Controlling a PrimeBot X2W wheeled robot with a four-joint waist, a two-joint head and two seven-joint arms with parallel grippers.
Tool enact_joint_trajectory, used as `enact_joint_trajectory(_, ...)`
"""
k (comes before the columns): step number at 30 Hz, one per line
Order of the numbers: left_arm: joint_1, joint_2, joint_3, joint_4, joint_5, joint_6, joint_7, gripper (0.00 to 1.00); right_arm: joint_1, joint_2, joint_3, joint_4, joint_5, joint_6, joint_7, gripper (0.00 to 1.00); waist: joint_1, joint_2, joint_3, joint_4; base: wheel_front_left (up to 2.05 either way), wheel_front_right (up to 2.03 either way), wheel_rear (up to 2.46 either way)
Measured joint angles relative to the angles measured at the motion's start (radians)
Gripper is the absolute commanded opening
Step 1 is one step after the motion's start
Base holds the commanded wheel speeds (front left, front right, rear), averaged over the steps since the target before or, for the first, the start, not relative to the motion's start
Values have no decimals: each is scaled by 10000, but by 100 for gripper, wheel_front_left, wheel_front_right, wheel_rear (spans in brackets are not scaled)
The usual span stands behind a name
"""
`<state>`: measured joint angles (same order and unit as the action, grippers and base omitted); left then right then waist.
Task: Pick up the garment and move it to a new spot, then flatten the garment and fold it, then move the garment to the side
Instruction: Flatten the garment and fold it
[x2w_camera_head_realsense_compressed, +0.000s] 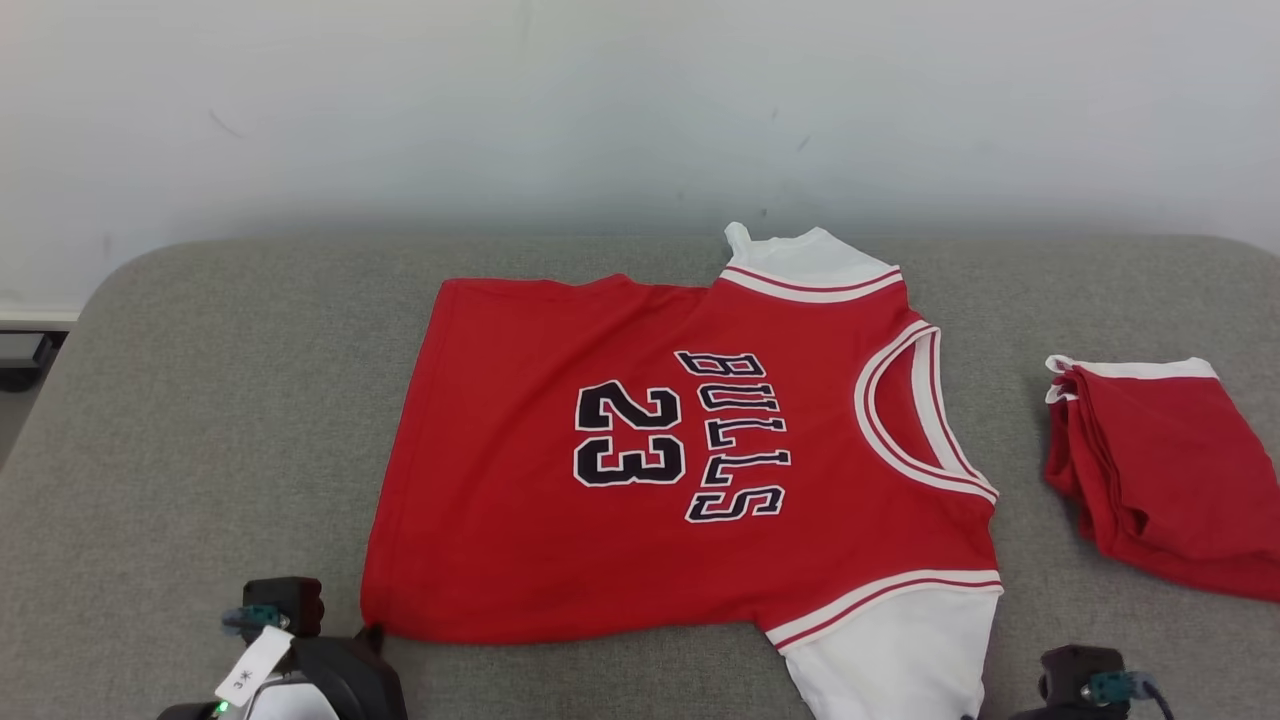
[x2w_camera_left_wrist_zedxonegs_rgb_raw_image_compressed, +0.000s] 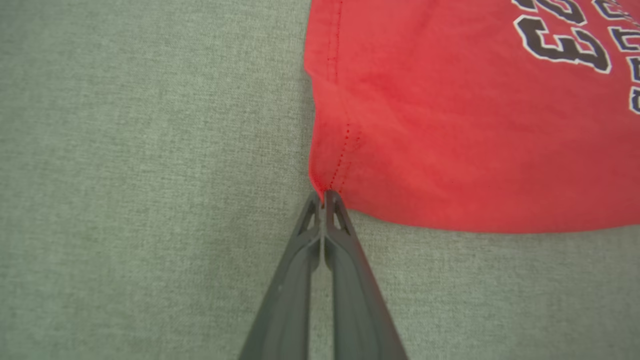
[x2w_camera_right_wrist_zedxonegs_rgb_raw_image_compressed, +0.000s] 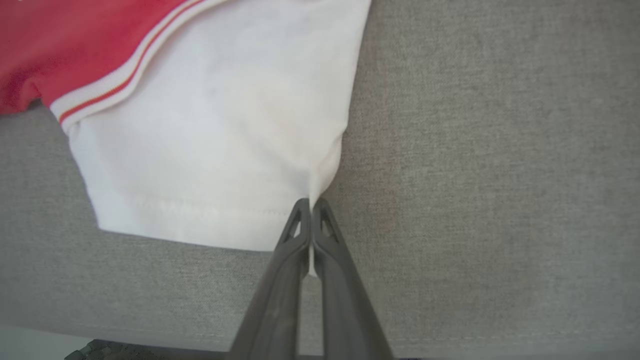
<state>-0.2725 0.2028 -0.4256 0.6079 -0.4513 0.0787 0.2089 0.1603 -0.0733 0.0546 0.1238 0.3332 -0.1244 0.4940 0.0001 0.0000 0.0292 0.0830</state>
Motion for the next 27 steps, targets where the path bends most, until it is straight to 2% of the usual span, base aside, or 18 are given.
enact_joint_trajectory(11,-370,-13,255,-437,-77,-2,-351,0,-95,56,-508,-1670,617,12,-199,0,0,0,65,16,0,0,0)
enact_joint_trajectory(14,-452,59,351,-537,-130,0,-420,0,-546,58,-537,-1979,968,173,-178,0,0,0,121,-47,0,0,0)
enact_joint_trajectory(20,-1109,35,328,-593,-130,-10,-364,0,-1615,-203,-867,-2178,1072,219,2,0,0,0,280,-135,0,0,0)
enact_joint_trajectory(27,-1686,38,314,-458,-125,-15,-125,0,-2820,-228,-1035,-1730,1306,203,184,0,0,0,562,-141,0,0,0)
